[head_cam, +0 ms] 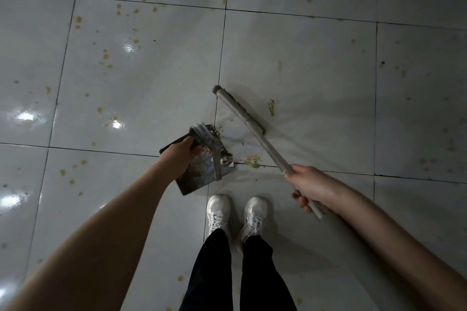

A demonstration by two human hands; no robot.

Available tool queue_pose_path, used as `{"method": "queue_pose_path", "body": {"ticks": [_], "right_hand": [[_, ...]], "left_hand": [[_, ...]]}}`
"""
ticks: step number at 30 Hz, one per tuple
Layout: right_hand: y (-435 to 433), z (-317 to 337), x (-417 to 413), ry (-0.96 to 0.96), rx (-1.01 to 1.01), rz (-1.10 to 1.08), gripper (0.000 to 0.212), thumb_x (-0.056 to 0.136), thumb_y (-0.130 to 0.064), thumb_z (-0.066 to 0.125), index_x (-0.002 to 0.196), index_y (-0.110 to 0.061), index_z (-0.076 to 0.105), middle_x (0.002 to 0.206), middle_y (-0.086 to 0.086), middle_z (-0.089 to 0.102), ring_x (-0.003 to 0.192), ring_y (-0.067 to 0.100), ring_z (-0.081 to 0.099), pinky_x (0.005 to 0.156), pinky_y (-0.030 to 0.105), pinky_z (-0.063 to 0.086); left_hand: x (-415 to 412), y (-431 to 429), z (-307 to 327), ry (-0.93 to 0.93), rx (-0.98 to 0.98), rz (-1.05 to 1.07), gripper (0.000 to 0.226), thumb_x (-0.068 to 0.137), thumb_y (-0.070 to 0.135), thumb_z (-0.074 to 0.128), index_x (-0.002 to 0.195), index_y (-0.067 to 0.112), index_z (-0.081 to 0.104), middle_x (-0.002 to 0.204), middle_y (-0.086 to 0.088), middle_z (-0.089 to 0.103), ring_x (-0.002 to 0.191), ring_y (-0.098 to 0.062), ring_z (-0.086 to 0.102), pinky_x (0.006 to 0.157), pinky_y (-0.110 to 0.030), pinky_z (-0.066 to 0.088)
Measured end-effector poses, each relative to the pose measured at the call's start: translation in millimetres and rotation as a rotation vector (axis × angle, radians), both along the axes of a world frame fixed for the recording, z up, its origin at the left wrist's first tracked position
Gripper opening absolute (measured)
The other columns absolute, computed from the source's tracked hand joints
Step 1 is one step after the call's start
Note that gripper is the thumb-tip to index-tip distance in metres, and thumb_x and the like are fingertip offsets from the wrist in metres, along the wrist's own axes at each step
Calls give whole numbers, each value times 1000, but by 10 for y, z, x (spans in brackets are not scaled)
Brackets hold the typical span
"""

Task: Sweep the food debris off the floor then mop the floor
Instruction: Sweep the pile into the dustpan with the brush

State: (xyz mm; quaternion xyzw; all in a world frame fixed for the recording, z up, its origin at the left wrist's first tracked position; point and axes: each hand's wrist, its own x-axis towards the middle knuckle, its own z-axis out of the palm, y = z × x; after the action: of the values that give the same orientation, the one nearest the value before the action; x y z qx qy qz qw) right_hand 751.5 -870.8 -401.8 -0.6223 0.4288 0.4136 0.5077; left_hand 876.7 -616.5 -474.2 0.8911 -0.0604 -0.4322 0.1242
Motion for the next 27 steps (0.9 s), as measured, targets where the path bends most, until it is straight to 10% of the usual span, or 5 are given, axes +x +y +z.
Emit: {"method": "queue_pose_path", "body": {"ticks": [10, 20, 27], "right_hand": [[233, 6, -12, 252, 405, -223, 16, 102, -28, 35, 91, -21, 45, 53, 1, 38, 24, 3, 30, 31, 6, 27], [264, 192, 145, 28, 46, 76, 21, 100, -27, 37, 115, -27, 51, 63, 4, 40, 23, 3, 36, 31, 12, 35], [663, 14, 174, 164, 232, -23, 12, 102, -24, 37, 105, -19, 47, 64, 3, 36, 23, 3, 33, 31, 8, 32]], "left_hand": [[-20, 84, -5, -10, 15, 33, 34, 98, 40, 37, 113, 12, 46, 95, -16, 62, 84, -33, 62, 76, -42, 52], [-66, 331, 48, 36, -37, 78, 33, 98, 35, 41, 106, 4, 47, 97, -22, 62, 82, -34, 59, 74, -43, 50], [-106, 430, 24, 40, -35, 90, 31, 98, 33, 40, 108, 4, 47, 96, -20, 62, 76, -30, 56, 66, -37, 43]]}}
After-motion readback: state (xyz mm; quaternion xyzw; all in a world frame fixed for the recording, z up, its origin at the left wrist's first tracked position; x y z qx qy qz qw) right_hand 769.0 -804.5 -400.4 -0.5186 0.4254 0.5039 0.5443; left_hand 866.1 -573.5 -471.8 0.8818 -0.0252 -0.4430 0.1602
